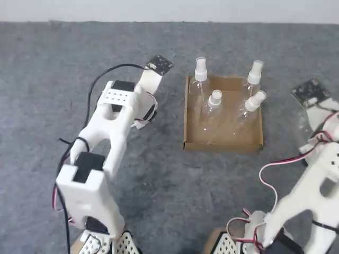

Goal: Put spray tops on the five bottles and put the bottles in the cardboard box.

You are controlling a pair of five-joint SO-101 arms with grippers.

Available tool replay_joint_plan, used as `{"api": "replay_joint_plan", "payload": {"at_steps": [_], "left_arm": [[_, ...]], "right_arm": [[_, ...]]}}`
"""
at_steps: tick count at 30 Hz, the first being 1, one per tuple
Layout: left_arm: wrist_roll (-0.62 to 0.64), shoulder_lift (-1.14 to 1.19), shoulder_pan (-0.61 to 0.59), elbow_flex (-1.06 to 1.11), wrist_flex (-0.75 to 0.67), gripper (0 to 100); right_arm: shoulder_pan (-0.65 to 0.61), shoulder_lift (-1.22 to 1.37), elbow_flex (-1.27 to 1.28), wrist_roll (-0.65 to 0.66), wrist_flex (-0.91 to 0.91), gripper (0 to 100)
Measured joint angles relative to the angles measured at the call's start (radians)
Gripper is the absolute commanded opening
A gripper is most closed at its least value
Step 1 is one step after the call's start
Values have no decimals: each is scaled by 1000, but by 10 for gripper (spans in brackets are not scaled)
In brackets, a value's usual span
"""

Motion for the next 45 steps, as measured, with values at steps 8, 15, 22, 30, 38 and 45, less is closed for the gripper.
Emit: {"api": "replay_joint_plan", "payload": {"at_steps": [8, 15, 22, 30, 38, 45], "left_arm": [[-38, 104, 0, -41, 0, 106], [-25, 106, -2, -41, 28, 9], [77, -84, -54, -35, 207, 9], [144, -578, -71, 304, 209, 10], [147, -1043, -77, 667, 196, 10], [147, -1215, -71, 825, 157, 10]], "right_arm": [[66, 0, 272, 3, -245, 6], [77, 0, 425, 3, -362, 6], [140, 0, 440, -124, -474, 6], [92, 152, 436, -247, -618, 17], [55, 348, 356, -262, -637, 174], [17, 390, 333, -262, -557, 314]]}}
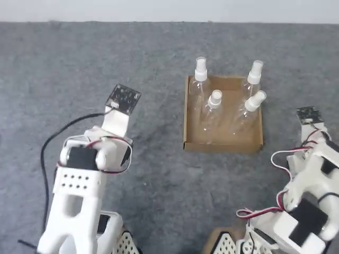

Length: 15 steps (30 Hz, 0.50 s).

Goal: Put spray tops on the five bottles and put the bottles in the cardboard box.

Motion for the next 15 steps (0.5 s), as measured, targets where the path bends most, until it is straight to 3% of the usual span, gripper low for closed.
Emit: {"api": "replay_joint_plan", "payload": {"at_steps": [9, 15], "left_arm": [[0, -18, -5, 46, -38, 10], [0, -26, -3, 46, -38, 11]], "right_arm": [[-91, 28, -347, -86, 299, 314], [-167, 152, -552, -98, 430, 203]]}}
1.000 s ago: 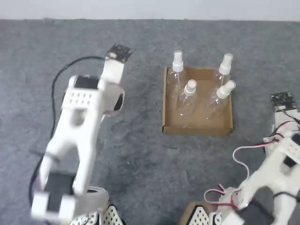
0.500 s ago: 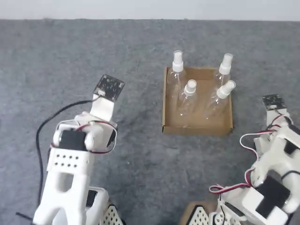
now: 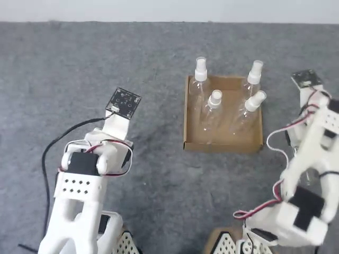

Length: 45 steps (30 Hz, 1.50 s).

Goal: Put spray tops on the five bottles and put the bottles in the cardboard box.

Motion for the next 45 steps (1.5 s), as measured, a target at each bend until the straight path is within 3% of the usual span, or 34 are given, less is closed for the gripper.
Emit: {"api": "replay_joint_plan", "payload": {"at_steps": [7, 21, 24, 29, 40, 45], "left_arm": [[0, 0, 3, 0, 0, 11], [0, 0, 3, 0, 0, 11], [0, 0, 3, 0, 0, 11], [0, 0, 2, 0, 0, 11], [3, 0, 2, -35, 0, 11], [3, 0, -6, -169, 28, 11]], "right_arm": [[3, 227, -83, -5, 15, 220], [46, 377, -115, 83, 15, 216], [55, 377, -115, 100, 15, 186], [78, 379, -133, 104, 8, 0], [118, 330, -321, 137, 195, 6], [31, 127, -342, 69, 318, 6]]}}
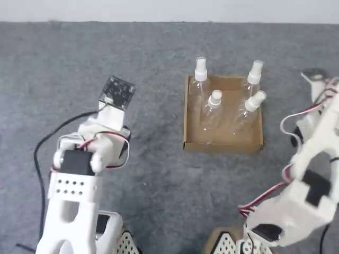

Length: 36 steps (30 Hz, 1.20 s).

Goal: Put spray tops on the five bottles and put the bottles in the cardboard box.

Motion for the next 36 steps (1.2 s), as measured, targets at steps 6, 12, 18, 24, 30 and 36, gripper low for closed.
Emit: {"api": "replay_joint_plan", "payload": {"at_steps": [6, 12, 18, 24, 30, 36], "left_arm": [[0, 0, 3, -264, 190, 11], [25, -2, 2, -476, 272, 11], [126, -8, 2, -629, 273, 11], [222, -9, 3, -832, 273, 11], [361, -28, -2, -919, 273, 11], [413, -28, -2, -922, 239, 11]], "right_arm": [[-196, -321, 0, -89, 106, 6], [-545, -577, 74, -262, 103, 6], [-993, -743, 293, -433, -46, 6], [-1269, -813, 546, -485, -299, 6], [-1379, -819, 778, -491, -611, 6], [-1407, -819, 887, -491, -781, 6]]}}
